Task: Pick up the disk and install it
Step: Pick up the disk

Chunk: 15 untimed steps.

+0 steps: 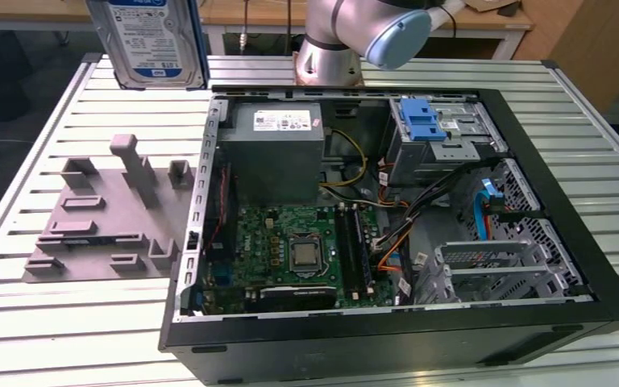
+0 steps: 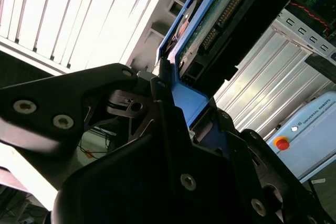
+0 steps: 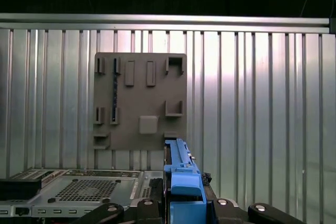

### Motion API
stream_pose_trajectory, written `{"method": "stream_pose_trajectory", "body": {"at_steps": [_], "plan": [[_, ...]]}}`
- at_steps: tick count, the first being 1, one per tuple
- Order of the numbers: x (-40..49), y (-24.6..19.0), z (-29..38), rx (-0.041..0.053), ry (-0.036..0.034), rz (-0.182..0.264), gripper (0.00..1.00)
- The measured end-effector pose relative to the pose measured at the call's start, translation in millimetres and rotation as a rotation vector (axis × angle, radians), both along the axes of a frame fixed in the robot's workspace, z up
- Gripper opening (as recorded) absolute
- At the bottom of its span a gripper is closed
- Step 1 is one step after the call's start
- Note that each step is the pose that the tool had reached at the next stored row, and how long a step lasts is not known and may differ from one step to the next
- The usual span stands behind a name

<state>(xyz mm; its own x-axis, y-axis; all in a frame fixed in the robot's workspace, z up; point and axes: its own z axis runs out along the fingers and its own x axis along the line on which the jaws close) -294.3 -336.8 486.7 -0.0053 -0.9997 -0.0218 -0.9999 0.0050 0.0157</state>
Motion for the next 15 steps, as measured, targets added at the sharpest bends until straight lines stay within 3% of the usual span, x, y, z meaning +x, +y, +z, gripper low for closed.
{"method": "stream_pose_trajectory", "body": {"at_steps": [3, 15], "plan": [[0.0, -2.9, 0.0, 0.0000, 0.0001, 0.000, 0.37], [2.5, -4.2, 0.0, -0.0001, 0.0001, 0.000, 0.37]]}}
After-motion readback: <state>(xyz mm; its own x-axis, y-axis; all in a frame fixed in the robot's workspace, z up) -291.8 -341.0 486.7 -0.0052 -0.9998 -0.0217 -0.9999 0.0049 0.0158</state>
